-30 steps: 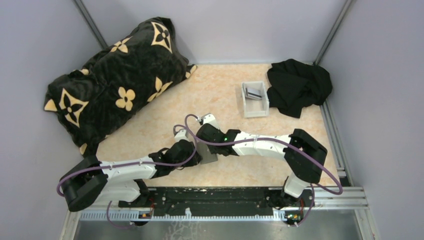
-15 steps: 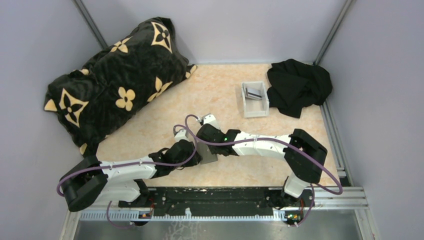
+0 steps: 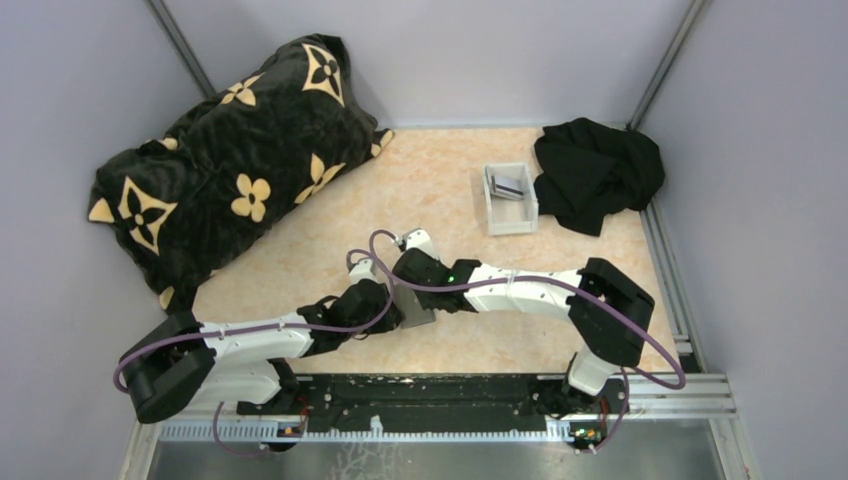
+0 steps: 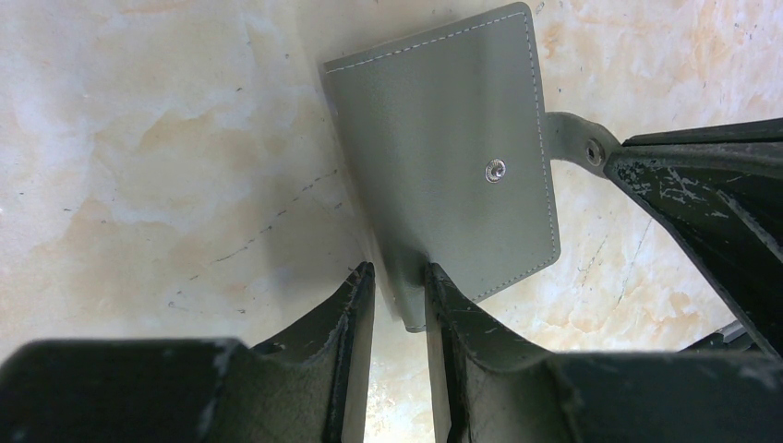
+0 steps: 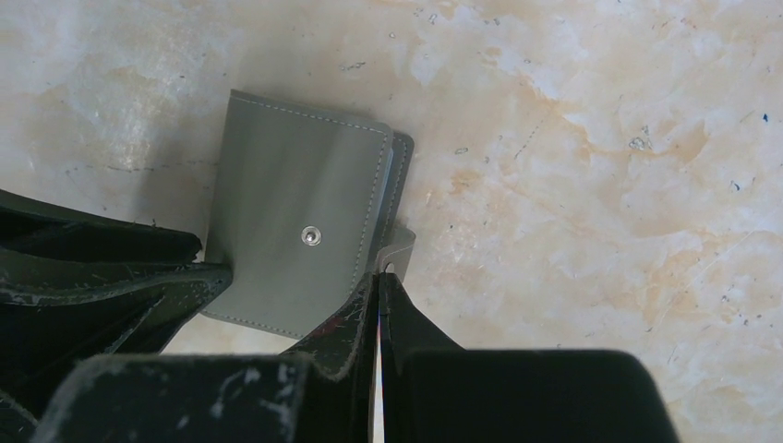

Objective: Put the credit cards into the card holder
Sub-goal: Close the card holder at the center of the board.

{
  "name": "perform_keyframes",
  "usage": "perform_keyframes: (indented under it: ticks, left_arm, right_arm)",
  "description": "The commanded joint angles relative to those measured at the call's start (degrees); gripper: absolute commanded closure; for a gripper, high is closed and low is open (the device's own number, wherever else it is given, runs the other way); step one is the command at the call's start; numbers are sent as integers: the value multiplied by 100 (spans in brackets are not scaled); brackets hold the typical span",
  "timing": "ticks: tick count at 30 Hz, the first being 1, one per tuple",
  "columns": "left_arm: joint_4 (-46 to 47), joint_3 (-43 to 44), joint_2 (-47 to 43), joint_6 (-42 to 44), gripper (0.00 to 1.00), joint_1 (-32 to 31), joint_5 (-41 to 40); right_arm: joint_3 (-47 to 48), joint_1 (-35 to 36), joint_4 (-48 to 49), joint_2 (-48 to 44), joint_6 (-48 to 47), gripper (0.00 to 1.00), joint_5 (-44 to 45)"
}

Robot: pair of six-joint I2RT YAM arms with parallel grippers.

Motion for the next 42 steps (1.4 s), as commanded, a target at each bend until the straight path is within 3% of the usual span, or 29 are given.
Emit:
perform_keyframes:
  ticks: [1, 42]
  left_arm:
    - [-69, -21, 48, -11, 67, -13, 64]
    - [131, -60, 129, 35, 68, -13, 86]
  right_arm:
    - [243, 143, 214, -18, -9, 100, -72]
    - [528, 231, 608, 565, -45, 100, -356]
